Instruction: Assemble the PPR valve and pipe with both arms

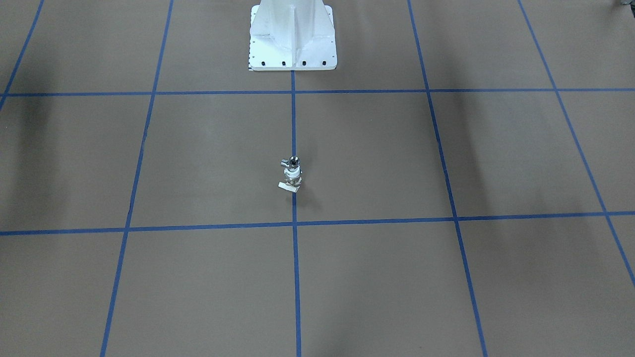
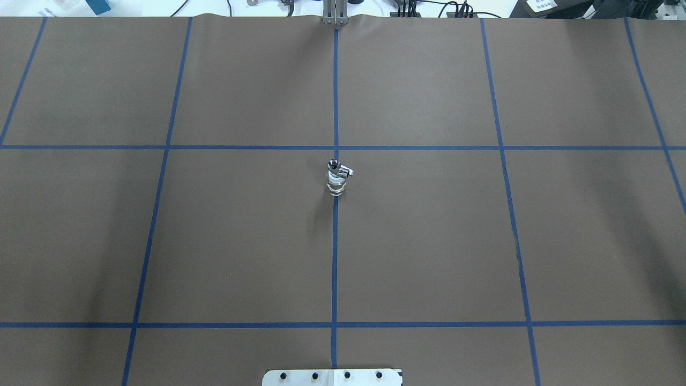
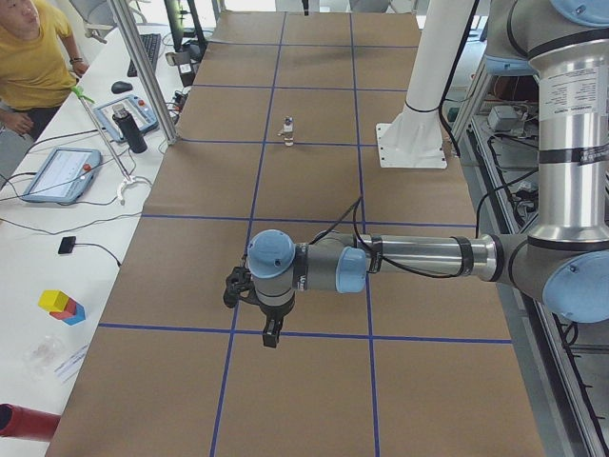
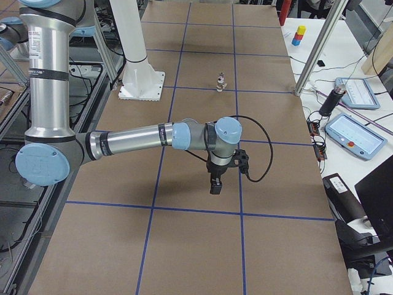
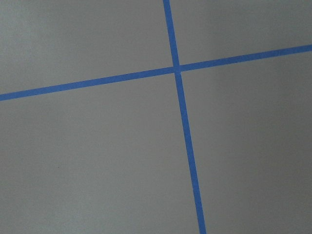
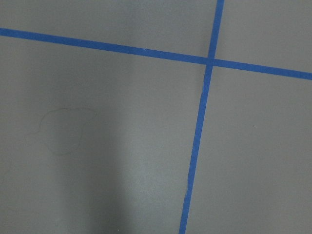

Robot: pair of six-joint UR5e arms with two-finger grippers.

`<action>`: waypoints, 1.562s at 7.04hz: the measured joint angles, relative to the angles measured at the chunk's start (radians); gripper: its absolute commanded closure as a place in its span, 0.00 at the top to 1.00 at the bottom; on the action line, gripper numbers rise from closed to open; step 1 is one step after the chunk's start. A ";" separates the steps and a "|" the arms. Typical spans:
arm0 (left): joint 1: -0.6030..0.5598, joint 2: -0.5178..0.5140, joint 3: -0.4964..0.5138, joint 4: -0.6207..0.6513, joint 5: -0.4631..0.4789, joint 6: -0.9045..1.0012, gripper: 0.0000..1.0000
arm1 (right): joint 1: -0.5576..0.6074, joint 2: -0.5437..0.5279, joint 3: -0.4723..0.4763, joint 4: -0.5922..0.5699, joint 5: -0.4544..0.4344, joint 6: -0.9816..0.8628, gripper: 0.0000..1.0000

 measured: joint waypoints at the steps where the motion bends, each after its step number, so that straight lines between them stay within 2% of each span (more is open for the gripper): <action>1: 0.000 0.000 -0.003 0.000 0.000 0.000 1.00 | 0.018 -0.003 -0.002 0.000 -0.001 -0.016 0.99; 4: 0.000 0.002 -0.016 0.001 0.000 0.000 1.00 | 0.054 -0.017 -0.003 0.001 -0.001 -0.063 0.99; 11: 0.001 0.002 -0.025 0.000 0.000 0.000 1.00 | 0.059 -0.039 -0.016 0.055 -0.001 -0.067 0.99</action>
